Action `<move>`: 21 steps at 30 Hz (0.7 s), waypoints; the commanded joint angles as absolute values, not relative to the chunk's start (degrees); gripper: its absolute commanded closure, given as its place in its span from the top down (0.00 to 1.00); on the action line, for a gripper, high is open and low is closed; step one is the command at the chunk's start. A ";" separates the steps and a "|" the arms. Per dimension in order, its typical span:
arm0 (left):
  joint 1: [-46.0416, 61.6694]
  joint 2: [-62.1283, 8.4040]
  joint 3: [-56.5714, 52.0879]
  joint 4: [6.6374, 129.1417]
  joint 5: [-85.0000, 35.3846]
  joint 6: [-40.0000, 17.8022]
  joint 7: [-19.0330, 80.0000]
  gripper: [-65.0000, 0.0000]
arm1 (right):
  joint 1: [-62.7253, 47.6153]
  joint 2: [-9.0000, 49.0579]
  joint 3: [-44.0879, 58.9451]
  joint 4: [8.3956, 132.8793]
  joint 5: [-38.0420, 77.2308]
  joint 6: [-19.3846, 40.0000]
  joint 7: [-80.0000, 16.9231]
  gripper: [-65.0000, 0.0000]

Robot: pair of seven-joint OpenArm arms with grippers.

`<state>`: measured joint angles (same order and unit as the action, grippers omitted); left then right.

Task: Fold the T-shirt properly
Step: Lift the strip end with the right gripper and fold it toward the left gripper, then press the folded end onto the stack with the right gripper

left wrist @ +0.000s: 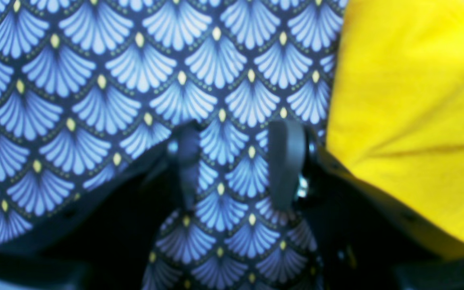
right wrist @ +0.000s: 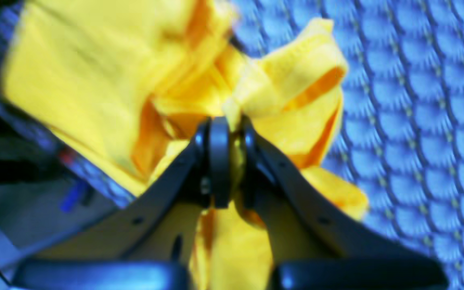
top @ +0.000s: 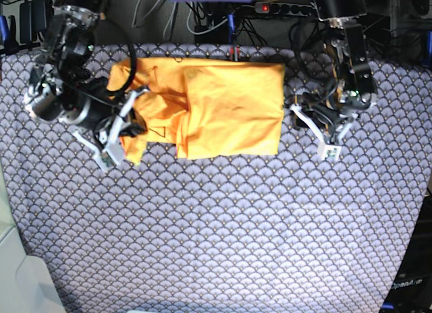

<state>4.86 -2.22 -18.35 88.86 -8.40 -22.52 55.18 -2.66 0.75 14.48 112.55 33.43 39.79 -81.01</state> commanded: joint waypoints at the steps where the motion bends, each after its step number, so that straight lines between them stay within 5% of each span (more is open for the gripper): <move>1: 5.23 -2.33 -18.15 88.92 -9.10 -23.08 57.27 0.42 | -1.36 -0.04 14.11 113.54 34.51 40.00 -80.00 0.00; 21: 6.46 -6.73 -22.99 90.86 -9.36 -23.16 57.89 0.42 | -1.27 -8.40 -9.36 112.40 34.42 40.00 -78.29 0.00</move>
<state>6.55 -6.44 -22.94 90.11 -9.41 -23.51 57.19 -2.17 -7.84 -9.32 111.70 33.34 39.81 -79.40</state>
